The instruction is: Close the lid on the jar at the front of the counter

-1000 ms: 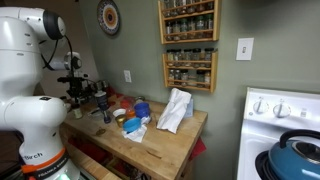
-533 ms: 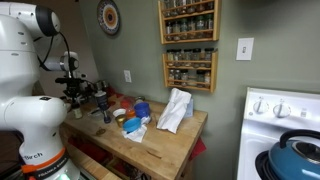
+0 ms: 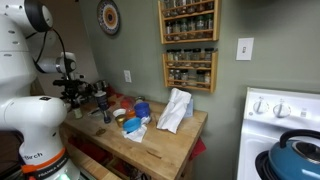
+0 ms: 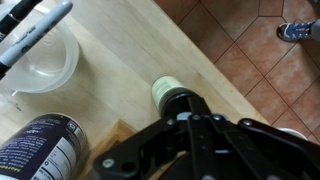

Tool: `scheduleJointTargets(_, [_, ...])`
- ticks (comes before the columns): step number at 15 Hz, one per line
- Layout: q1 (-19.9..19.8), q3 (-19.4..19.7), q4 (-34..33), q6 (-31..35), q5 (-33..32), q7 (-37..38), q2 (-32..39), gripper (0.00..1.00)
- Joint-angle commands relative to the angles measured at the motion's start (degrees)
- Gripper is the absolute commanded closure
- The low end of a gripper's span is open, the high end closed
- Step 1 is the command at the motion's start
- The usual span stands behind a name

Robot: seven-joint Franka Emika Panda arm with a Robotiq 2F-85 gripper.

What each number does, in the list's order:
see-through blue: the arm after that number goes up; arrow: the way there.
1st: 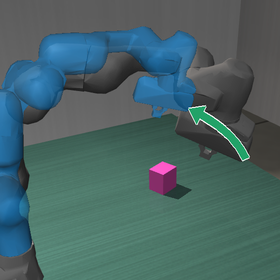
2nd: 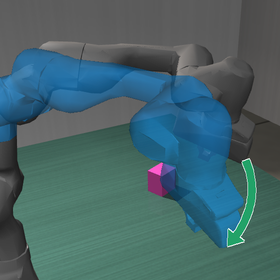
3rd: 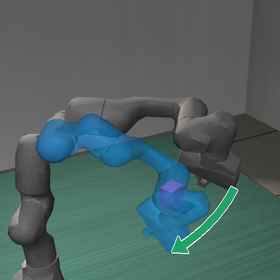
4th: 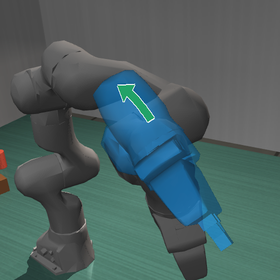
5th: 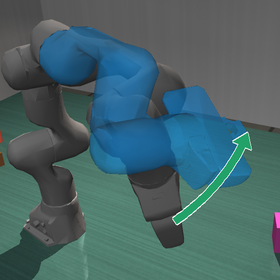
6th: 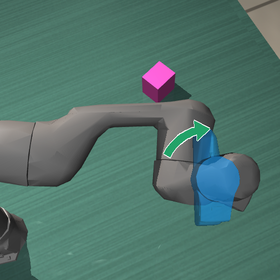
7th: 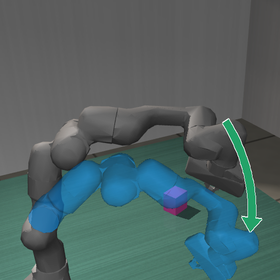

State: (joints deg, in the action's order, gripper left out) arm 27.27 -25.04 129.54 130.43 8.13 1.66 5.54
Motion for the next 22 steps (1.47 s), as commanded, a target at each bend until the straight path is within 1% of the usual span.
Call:
scheduleJointTargets(1, [-0.53, -0.71, 3.44, 4.37, 1.44, -1.83, -1.58, 1.0])
scheduleJointTargets(5, [-0.62, -0.7, 4.79, 5.61, 1.53, -2.49, -0.65, 1.0])
scheduleJointTargets(8, [-0.7, -0.83, 5.04, 6.6, 2.87, -3.57, -0.1, 1.0])
scheduleJointTargets(10, [-0.85, -0.72, 5.16, 6.7, 2.98, -3.67, -0.84, 1.0])
scheduleJointTargets(14, [-0.95, -0.66, 5.54, 4.75, 2.5, -3.23, -4.3, 1.0])
scheduleJointTargets(15, [-0.98, -0.56, 5.58, 3.86, 2.13, -2.72, -5.31, 0.74])
scheduleJointTargets(16, [-1.05, -0.59, 5.6, 2.97, 2.5, -3.54, -6.45, 0.72])
scheduleJointTargets(17, [-1.06, -0.51, 5.64, 2.62, 2.35, -3.5, -7.4, 0.67])
scheduleJointTargets(18, [-1.04, -0.49, 5.73, 2.73, 2.83, -4.15, -8.48, 0.58])
scheduleJointTargets(22, [-0.58, -0.07, 4.9, 1.71, 5.08, -8.36, -11.59, 0.29])
